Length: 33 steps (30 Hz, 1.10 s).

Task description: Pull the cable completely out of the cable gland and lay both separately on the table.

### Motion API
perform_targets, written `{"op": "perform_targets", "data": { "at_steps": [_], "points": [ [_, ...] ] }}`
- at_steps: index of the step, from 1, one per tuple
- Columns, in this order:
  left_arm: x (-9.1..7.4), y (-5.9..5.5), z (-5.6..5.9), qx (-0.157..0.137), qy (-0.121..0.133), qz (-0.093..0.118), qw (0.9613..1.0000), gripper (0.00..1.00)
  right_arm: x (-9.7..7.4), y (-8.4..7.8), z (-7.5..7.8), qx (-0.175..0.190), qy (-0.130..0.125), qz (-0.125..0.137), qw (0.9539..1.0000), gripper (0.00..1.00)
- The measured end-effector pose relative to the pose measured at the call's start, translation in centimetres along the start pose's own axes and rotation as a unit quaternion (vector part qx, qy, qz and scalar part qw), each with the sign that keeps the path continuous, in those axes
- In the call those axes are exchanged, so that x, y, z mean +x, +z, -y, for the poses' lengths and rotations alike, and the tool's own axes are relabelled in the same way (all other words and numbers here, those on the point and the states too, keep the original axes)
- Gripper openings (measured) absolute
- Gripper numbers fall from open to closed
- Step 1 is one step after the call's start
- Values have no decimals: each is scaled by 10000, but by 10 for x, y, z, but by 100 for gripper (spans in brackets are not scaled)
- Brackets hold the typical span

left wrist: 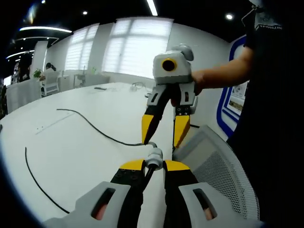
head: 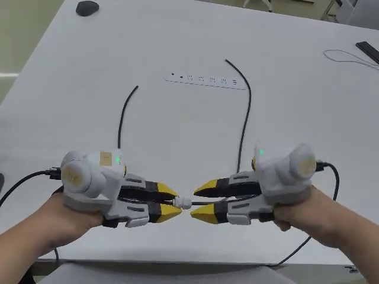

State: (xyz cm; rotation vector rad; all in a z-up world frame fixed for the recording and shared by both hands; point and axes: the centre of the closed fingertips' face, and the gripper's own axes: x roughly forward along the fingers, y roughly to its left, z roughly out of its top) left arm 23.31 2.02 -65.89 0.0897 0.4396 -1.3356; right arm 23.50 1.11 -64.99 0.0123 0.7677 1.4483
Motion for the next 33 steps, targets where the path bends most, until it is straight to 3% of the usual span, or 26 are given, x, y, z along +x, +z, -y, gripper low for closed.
{"op": "perform_targets", "data": {
  "at_steps": [1,3,5,7,13,17,21,23,26,28,31,33],
  "points": [
    [1,1,2,-28,-10,12,10000,15,-1,0,-4,293,287,46,9991,23],
    [2,3,4,112,-40,1,9999,15,-1,-4,7,595,329,-6,9977,21],
    [4,1,5,165,-36,-60,9998,15,0,-6,1,846,675,-17,9941,21],
    [6,-1,7,189,-35,-103,9998,15,2,-6,2,982,752,41,9923,21],
    [9,2,14,130,-113,-68,9998,15,8,-11,-3,1059,1037,-9,9890,22],
    [11,1,14,83,-118,-118,9998,15,10,-17,-10,1035,1189,-133,9874,10],
    [11,-1,14,9,-108,-155,9998,15,10,-18,-9,906,1102,-124,9897,10],
    [11,-2,13,-64,-101,-132,9998,15,10,-18,-8,670,1004,-93,9926,9],
    [11,-1,13,-160,-88,-115,9998,15,10,-18,-9,27,767,-151,9969,9],
    [11,-1,13,-229,-65,-109,9997,15,10,-17,-11,-427,600,-192,9971,9],
    [10,-2,13,-376,-50,-68,9993,15,10,-17,-13,-1198,201,-281,9922,9],
    [9,-3,13,-457,-31,-62,9989,15,12,-18,-14,-1696,-76,-374,9848,9]
  ]
}}
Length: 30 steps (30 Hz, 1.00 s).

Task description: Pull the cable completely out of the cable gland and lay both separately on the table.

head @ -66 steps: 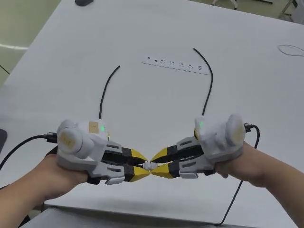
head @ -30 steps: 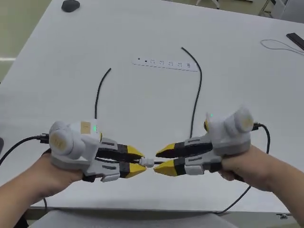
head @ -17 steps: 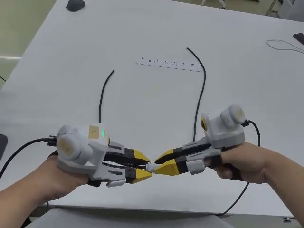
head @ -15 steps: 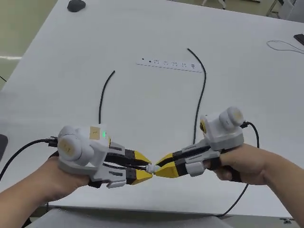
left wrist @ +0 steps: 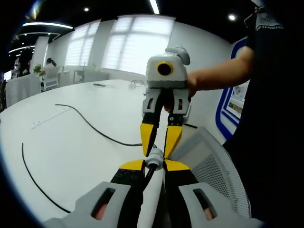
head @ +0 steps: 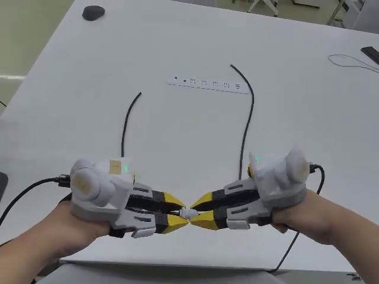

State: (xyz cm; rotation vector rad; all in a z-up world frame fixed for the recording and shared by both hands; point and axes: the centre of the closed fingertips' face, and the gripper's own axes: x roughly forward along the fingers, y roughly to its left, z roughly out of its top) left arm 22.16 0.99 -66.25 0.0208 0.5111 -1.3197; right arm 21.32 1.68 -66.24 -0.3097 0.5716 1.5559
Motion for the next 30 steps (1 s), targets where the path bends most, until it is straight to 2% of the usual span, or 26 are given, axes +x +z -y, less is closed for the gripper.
{"op": "perform_targets", "data": {
  "at_steps": [1,2,3,5,8,9,12,16,23,25,26,28,30],
  "points": [
    [0,-1,0,-24,13,-3,10000,15,1,0,0,-76,-62,-32,9999,8],
    [-1,-2,0,-41,25,-5,10000,15,2,-1,0,-406,-292,-116,9987,8],
    [-1,-3,0,-85,19,-20,10000,15,4,-2,-2,-570,-354,-202,9975,8],
    [-1,-6,1,-174,16,-49,9998,15,6,-4,-3,-1015,-637,-402,9920,8],
    [-2,-9,0,-228,51,-77,9997,15,10,-6,-3,-1394,-927,-559,9843,9],
    [-2,-9,0,-224,69,-72,9997,15,10,-6,-3,-1444,-966,-583,9831,9],
    [-1,-11,1,-225,46,-103,9997,15,11,-8,-3,-1215,-970,-635,9858,9],
    [0,-10,1,-196,48,-95,9998,15,9,-8,-2,-1174,-1002,-668,9858,9],
    [-3,0,0,-94,25,12,10000,15,2,-3,1,-705,-1239,-531,9884,12],
    [-4,2,-1,-100,30,24,9999,15,-1,-3,4,-581,-1459,-524,9862,16],
    [-4,2,-1,-100,32,28,9999,15,-2,-3,4,-567,-1492,-508,9859,17],
    [-4,5,-2,-41,39,54,10000,15,-10,-5,8,-408,-1824,-591,9806,18],
    [-5,7,-2,-6,43,72,10000,15,-14,-6,10,-268,-2018,-611,9772,19]
  ]
}}
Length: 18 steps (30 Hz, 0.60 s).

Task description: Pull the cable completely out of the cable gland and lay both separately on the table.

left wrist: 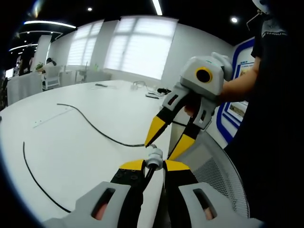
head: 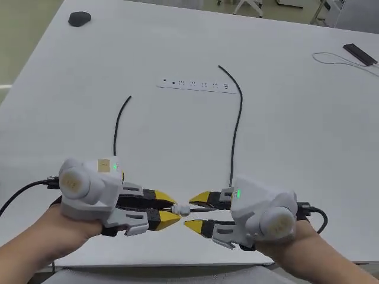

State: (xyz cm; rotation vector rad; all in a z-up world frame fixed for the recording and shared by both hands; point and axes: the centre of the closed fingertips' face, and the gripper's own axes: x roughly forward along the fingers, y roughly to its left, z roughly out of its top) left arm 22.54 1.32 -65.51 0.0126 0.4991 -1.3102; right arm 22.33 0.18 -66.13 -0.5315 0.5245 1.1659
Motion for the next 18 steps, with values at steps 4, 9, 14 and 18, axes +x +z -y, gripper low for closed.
{"op": "perform_targets", "data": {
  "at_steps": [4,9,14,18],
  "points": [
    [-1,3,-1,143,26,27,9999,15,-7,-2,12,122,-561,-115,9983,14],
    [-2,11,-4,171,108,121,9997,15,-7,-3,17,151,-806,-96,9966,13],
    [-1,17,-5,207,115,156,9996,15,-3,1,15,-108,-902,-105,9958,12],
    [-1,18,-6,241,132,131,9995,15,-1,3,18,-286,-972,-156,9947,8]
  ]
}}
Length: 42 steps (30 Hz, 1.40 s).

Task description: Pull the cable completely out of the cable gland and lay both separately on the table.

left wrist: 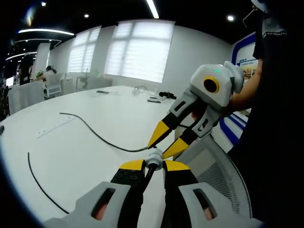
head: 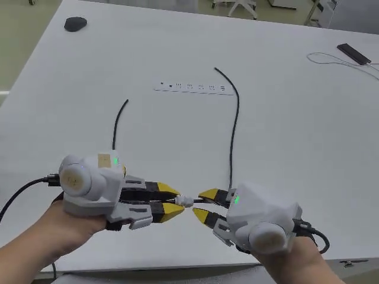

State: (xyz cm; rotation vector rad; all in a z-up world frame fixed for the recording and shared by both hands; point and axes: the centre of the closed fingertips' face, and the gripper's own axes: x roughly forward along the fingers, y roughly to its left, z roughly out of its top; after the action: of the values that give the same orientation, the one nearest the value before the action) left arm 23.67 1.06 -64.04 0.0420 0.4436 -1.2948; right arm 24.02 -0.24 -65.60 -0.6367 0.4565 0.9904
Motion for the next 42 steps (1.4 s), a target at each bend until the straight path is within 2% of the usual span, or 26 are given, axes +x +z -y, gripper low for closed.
{"op": "perform_targets", "data": {
  "at_steps": [6,14,27,35,38,42],
  "points": [
    [-1,-2,1,35,11,-59,10000,15,1,6,-2,-121,30,76,9999,3],
    [0,-3,-1,22,8,-66,10000,15,3,3,-1,163,50,64,9998,2],
    [4,-3,-3,129,19,-110,9999,15,4,-4,4,406,41,64,9991,0],
    [3,-3,-7,128,34,-106,9999,15,2,-19,14,707,-60,-35,9975,0],
    [2,-1,-8,87,42,-71,9999,15,-2,-28,20,1073,-177,-15,9941,0],
    [2,-1,-8,82,47,-69,9999,15,-3,-42,25,1207,-310,-121,9921,0]
  ]
}}
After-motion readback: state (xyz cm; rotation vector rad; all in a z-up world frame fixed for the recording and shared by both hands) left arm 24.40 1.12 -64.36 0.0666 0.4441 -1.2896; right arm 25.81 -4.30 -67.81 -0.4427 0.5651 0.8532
